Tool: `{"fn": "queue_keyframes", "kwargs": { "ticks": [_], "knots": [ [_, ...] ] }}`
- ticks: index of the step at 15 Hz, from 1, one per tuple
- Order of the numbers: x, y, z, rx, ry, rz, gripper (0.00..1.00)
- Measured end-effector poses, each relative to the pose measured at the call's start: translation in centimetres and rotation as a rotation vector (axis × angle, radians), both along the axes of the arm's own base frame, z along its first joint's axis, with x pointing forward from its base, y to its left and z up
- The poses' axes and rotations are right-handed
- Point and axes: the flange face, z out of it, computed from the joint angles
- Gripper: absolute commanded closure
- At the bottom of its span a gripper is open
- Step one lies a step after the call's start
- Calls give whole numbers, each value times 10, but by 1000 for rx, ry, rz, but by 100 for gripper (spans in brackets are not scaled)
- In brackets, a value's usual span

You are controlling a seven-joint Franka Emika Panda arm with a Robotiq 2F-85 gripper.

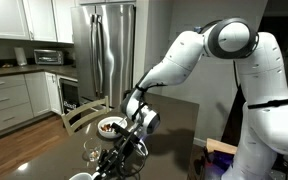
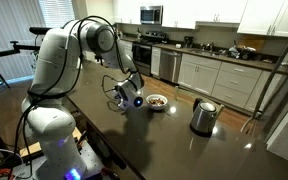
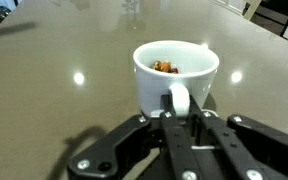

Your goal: Pour the contents from the white cup into the white bowl

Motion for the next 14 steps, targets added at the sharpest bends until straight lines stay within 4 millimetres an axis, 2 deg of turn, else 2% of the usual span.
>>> {"fn": "queue_keyframes", "kwargs": {
  "ticks": [8, 14],
  "knots": [
    [0, -2, 26, -58, 64, -45, 96],
    [-9, -7, 36, -82, 88, -46, 96]
  ]
}}
